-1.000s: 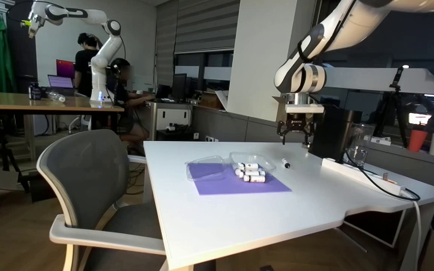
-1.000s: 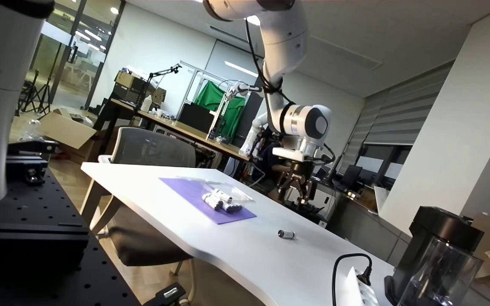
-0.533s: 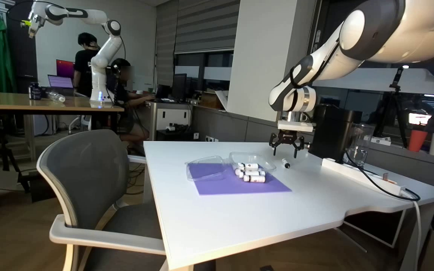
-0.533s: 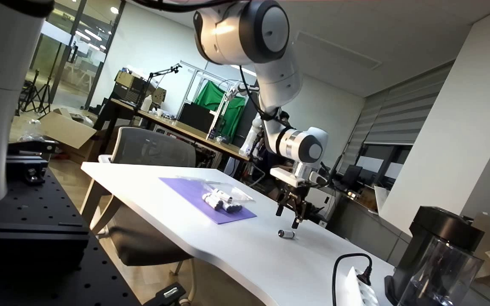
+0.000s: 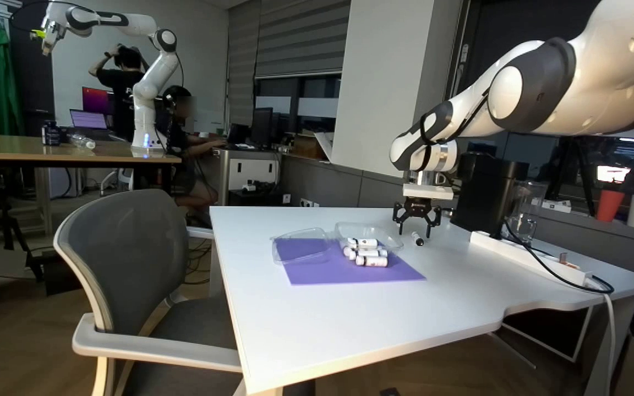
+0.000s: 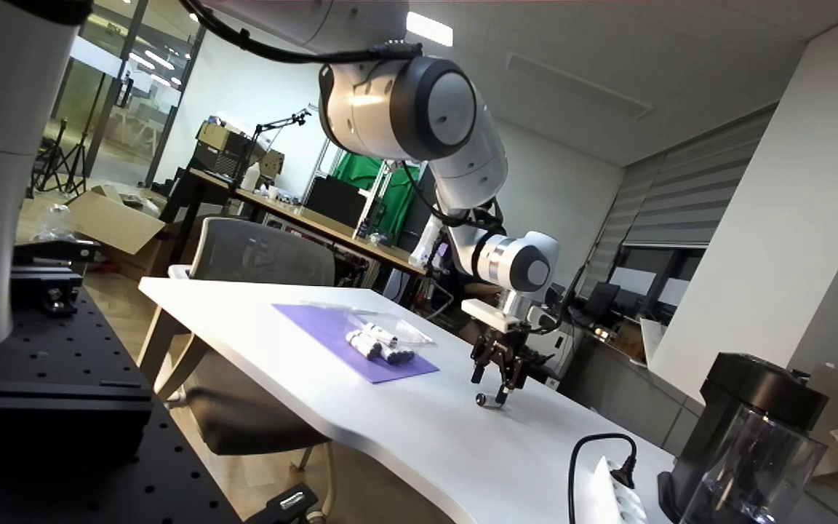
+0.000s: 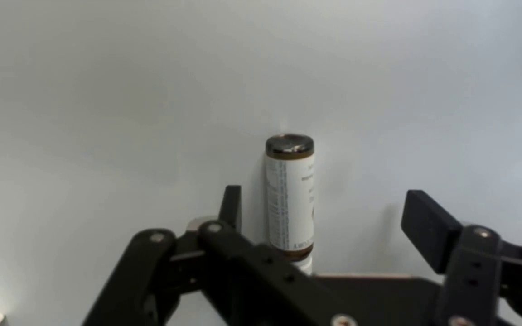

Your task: Pick up the bottle from the table and put it in the clear container

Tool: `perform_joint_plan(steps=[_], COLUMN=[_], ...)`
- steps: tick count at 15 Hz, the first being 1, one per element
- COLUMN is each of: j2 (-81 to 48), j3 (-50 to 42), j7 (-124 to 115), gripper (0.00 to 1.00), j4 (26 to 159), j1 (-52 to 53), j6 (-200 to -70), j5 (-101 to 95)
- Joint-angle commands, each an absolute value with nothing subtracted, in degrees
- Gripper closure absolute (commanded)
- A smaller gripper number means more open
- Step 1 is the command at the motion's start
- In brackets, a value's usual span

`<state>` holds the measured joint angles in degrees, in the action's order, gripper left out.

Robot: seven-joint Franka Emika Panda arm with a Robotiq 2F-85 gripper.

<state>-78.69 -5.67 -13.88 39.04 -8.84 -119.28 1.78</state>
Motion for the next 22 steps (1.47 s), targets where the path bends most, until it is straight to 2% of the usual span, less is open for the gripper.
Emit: perform_joint_plan(steps=[1, 7, 9, 12, 13, 15, 22], j2=[-82.4, -83.2, -80.7, -79.3, -79.2, -78.9, -81.4], j3=[-5.6, -5.1, -4.7, -4.2, -4.5, -4.7, -6.2], j7=[-16.1, -16.5, -15.7, -14.9, -15.3, -14.9, -14.2], gripper=[0.40, 0.83, 0.95, 1.00, 0.73, 0.71, 0.23], j4=[32.0, 27.3, 29.8, 30.0, 29.8, 29.8, 29.3], j1=[-9.7, -10.6, -10.4, -10.2, -10.1, -10.3, -12.2], j6=[-114.5, -107.4, -106.0, -105.1, -105.3, -105.5, -107.3], j5=[2.3, 2.5, 3.4, 3.5, 3.4, 3.2, 2.6])
